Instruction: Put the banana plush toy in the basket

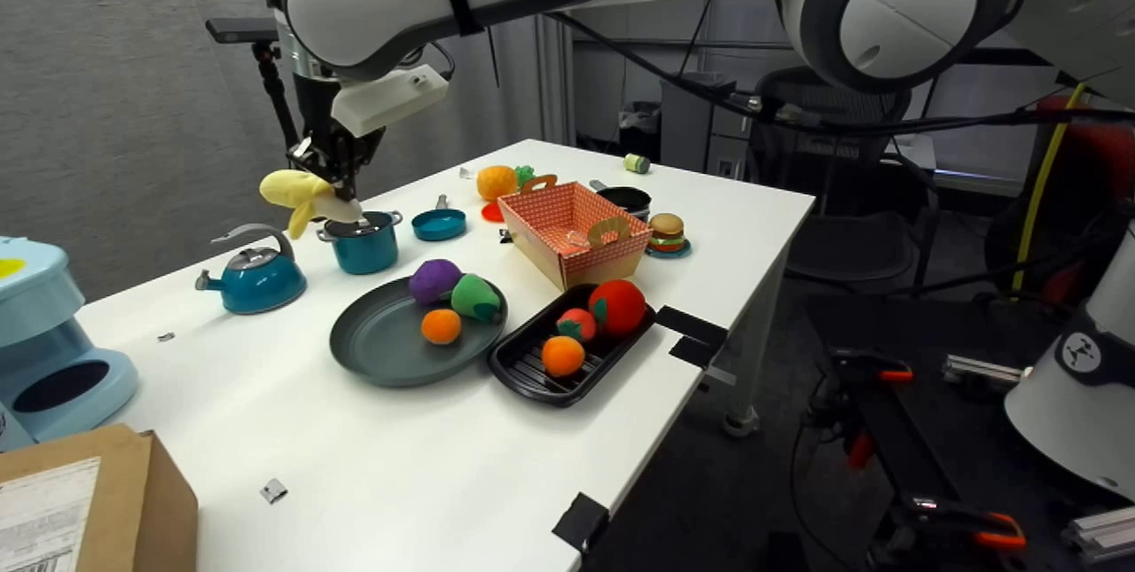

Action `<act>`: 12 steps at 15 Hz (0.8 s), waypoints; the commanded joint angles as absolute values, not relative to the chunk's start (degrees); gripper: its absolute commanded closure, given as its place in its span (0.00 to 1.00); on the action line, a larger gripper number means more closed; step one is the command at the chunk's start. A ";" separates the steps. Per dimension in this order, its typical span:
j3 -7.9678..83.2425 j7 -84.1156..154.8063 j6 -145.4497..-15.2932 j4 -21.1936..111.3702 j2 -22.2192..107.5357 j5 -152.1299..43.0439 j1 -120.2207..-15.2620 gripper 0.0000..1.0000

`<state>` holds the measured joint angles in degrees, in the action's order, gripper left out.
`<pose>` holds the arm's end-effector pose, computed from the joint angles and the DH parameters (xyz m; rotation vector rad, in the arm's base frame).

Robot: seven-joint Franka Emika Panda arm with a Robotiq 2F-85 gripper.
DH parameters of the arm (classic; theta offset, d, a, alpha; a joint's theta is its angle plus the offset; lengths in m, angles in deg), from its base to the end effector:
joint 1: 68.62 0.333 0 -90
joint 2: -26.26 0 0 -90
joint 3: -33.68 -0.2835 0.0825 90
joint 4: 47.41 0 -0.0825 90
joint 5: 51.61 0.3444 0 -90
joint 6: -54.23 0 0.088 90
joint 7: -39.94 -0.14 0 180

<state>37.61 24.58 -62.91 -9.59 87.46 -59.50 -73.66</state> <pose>0.7615 -0.1050 0.3214 2.8934 -0.4909 0.4879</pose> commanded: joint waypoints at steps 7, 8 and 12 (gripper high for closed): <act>41.71 -1.08 -83.22 16.31 74.74 -60.81 -70.37 0.99; 44.31 -2.21 -84.55 18.58 73.68 -59.16 -68.89 0.99; 47.62 -6.26 -89.78 28.32 68.77 -60.13 -66.28 0.99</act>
<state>44.77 -2.89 -85.32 17.22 75.45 -59.87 -68.88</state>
